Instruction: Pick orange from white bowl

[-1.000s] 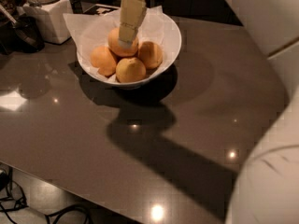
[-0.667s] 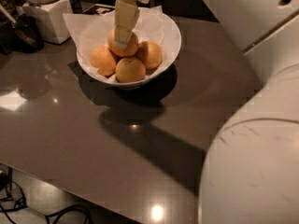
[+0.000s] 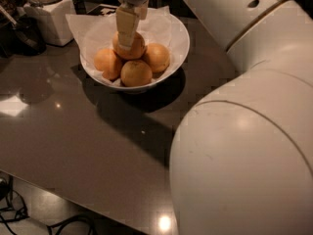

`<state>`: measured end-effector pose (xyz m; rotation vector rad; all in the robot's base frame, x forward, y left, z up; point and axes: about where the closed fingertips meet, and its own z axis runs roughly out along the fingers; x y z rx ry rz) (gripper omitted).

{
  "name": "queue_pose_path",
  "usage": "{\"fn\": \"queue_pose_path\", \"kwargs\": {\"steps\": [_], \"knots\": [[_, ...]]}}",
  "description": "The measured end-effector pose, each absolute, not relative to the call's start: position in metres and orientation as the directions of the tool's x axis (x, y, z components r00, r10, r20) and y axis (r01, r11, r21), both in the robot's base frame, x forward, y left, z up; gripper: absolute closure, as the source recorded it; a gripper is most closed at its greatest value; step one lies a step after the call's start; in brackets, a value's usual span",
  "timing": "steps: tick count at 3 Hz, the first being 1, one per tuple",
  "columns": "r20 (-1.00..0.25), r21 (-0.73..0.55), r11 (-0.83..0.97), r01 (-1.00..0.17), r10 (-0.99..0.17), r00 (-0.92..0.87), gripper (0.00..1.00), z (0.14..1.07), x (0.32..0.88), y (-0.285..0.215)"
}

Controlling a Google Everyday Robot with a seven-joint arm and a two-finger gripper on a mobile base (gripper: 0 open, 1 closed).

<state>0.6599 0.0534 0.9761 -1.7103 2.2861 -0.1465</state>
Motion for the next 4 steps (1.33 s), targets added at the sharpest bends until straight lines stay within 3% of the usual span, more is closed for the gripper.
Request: {"fn": "queue_pose_path", "kwargs": {"steps": [3, 4], "knots": [[-0.1, -0.162, 0.295, -0.942, -0.954, -0.282, 0.28, 0.925, 0.675, 0.051], [-0.131, -0.186, 0.296, -0.937, -0.953, -0.274, 0.46, 0.925, 0.684, 0.058]]}}
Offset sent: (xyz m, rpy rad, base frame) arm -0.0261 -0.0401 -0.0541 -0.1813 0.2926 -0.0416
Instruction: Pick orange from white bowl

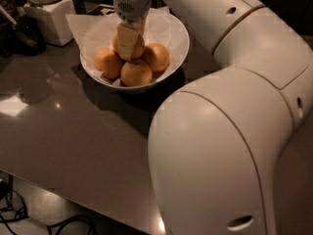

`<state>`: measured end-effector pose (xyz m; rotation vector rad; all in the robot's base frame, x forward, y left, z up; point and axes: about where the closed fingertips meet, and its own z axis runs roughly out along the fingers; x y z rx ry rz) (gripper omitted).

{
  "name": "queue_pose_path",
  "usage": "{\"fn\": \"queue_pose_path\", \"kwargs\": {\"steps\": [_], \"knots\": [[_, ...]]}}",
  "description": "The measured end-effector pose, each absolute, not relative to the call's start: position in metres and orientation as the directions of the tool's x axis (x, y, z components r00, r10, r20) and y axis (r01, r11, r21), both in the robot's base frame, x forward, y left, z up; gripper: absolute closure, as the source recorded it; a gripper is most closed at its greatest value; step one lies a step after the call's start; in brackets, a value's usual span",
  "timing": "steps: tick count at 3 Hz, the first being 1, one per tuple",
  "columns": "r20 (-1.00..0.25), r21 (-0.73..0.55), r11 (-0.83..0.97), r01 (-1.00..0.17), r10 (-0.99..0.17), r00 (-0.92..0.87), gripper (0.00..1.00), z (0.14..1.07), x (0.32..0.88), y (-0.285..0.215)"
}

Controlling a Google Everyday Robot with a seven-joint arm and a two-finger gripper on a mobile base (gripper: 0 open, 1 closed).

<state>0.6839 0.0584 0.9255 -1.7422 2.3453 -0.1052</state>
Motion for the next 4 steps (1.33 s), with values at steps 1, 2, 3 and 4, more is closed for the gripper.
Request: {"fn": "queue_pose_path", "kwargs": {"steps": [1, 2, 3, 4], "knots": [[-0.151, -0.2, 0.296, -0.934, -0.951, -0.269, 0.69, 0.925, 0.69, 0.063], [-0.151, -0.2, 0.296, -0.934, -0.951, -0.269, 0.93, 0.926, 0.689, 0.063], [-0.199, -0.288, 0.297, -0.91, -0.948, -0.247, 1.0, 0.948, 0.682, 0.027], [-0.335, -0.38, 0.247, -0.891, -0.935, -0.116, 1.0, 0.991, 0.629, 0.007]]}}
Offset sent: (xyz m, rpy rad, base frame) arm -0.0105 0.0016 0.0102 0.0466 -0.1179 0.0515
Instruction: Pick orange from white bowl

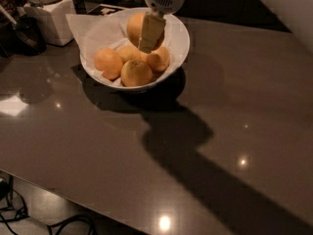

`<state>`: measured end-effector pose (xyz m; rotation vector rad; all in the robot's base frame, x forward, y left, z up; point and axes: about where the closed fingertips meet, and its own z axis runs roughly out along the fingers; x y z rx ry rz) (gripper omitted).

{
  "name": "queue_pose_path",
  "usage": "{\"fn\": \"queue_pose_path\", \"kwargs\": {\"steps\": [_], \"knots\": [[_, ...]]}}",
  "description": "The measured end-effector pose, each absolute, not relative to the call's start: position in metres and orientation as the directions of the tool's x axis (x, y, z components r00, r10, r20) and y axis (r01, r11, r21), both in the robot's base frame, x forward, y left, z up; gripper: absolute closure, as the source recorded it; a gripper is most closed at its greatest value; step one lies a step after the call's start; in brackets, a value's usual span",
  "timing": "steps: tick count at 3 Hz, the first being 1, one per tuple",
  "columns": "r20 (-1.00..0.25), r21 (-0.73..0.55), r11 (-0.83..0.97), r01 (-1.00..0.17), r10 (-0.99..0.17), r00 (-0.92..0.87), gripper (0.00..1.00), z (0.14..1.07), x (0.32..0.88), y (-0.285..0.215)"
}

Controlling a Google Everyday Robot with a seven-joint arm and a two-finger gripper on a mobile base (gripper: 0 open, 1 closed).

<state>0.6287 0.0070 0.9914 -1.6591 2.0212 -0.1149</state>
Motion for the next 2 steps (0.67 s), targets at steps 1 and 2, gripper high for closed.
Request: {"fn": "queue_pose_path", "kwargs": {"steps": [1, 2], "knots": [[-0.367, -0.43, 0.255, -0.866, -0.926, -0.09, 1.0, 1.003, 0.607, -0.005], [-0.346, -0.423, 0.223, -0.878, -0.936, -0.071, 1.0, 1.013, 0.595, 0.007]]}}
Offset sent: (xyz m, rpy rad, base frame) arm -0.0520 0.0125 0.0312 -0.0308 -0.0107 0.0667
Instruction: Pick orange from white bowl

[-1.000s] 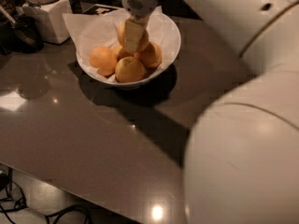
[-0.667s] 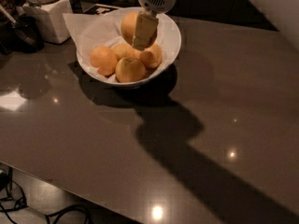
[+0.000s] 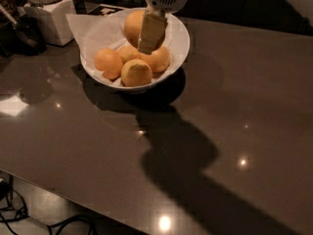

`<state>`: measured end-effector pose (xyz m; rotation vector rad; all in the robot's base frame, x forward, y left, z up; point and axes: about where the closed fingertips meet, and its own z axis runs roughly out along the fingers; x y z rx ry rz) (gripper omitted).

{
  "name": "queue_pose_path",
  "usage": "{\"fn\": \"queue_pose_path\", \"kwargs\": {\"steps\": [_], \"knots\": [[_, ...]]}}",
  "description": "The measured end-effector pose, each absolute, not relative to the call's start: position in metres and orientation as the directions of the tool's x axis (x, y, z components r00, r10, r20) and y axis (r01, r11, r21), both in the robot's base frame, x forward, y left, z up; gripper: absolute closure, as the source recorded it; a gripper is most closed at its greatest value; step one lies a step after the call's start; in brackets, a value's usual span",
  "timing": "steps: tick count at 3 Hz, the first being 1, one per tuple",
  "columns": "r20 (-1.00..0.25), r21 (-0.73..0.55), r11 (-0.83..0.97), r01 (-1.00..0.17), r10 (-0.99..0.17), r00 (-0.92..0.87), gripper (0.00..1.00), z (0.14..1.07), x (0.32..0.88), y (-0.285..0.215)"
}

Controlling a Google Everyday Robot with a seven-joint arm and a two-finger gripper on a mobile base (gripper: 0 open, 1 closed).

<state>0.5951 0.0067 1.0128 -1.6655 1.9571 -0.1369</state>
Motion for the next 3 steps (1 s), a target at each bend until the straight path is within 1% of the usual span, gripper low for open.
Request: {"fn": "queue_pose_path", "kwargs": {"steps": [2, 3], "knots": [[-0.348, -0.27, 0.251, -0.929, -0.926, -0.149, 1.0, 1.018, 0.53, 0.008], [-0.374, -0.214, 0.242, -0.946, -0.916, -0.149, 1.0, 1.025, 0.503, 0.014]]}}
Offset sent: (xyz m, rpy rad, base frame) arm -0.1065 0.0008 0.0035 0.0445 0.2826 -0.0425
